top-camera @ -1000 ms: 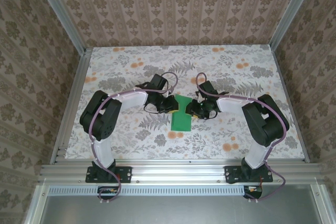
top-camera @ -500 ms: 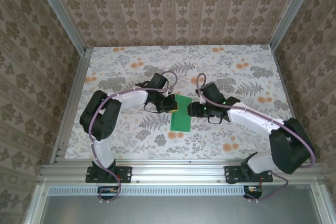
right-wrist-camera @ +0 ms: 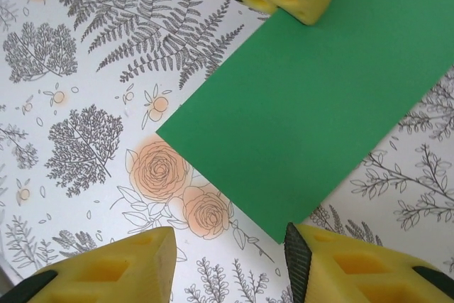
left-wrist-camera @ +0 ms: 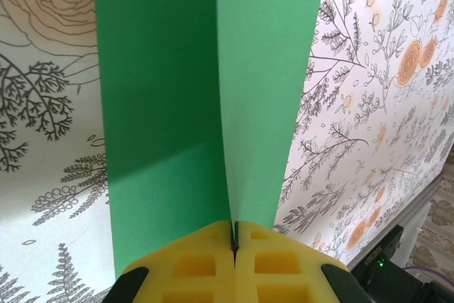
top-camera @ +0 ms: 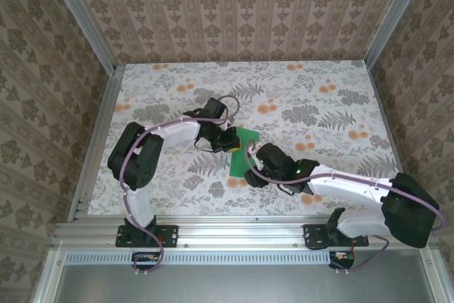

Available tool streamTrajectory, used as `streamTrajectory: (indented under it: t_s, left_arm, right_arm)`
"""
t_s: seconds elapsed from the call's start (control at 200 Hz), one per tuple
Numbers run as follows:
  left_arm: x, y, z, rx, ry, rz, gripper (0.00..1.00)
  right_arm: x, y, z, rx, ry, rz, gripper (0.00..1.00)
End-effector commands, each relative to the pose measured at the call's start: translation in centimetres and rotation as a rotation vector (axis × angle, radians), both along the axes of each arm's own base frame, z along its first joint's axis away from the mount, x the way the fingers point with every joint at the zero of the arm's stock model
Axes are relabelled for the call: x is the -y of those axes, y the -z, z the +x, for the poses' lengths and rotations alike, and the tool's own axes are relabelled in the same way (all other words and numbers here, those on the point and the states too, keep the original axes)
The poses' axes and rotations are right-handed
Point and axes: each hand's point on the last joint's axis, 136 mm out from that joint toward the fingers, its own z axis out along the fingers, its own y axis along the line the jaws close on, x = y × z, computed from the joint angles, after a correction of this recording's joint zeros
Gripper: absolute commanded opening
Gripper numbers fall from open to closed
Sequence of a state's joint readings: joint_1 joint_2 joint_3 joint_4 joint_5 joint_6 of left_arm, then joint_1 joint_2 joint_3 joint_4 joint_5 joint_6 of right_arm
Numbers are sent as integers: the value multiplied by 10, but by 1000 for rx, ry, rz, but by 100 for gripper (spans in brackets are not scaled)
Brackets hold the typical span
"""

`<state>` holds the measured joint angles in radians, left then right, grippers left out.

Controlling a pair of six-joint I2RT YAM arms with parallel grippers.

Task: Fold a paper plane with a square sheet of paper (pick it up from the middle)
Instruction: Fold the triangle a second time at the center of the table.

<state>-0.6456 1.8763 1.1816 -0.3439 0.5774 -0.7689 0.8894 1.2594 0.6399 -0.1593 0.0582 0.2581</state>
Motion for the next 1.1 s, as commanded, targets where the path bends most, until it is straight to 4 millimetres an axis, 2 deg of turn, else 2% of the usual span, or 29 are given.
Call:
streamTrajectory:
  t_s: [0.0,0.13,0.3,0.345,0.51,0.695,1.095]
  left_arm:
    - [1,-16,4,5,-10,-16,2]
    - [0,-16,4,6,-9,-13,2]
    - [0,-16,4,7,-9,-13,3]
    - [0,-15,3,7,-8,-13,3]
    - [-1,-15,3,4,-7,-8,3]
    - [-1,-15,2,5,-2,-4,3]
    - [-2,-13,4,9,-1,7,4]
  right_arm:
    - [-3,-8,14,83,3,-43,48]
    - [-16,-10,9,84,-39,-9,51]
    - [-39,-14,15,101,-53,-11,53]
    - [-45,-2,16,85,-56,-43,53]
    - [-62,5,22,86,-58,-74,57]
    - [-49,12,38,132,52,-179,54]
    - [-41,17,35,114,55,-227,31]
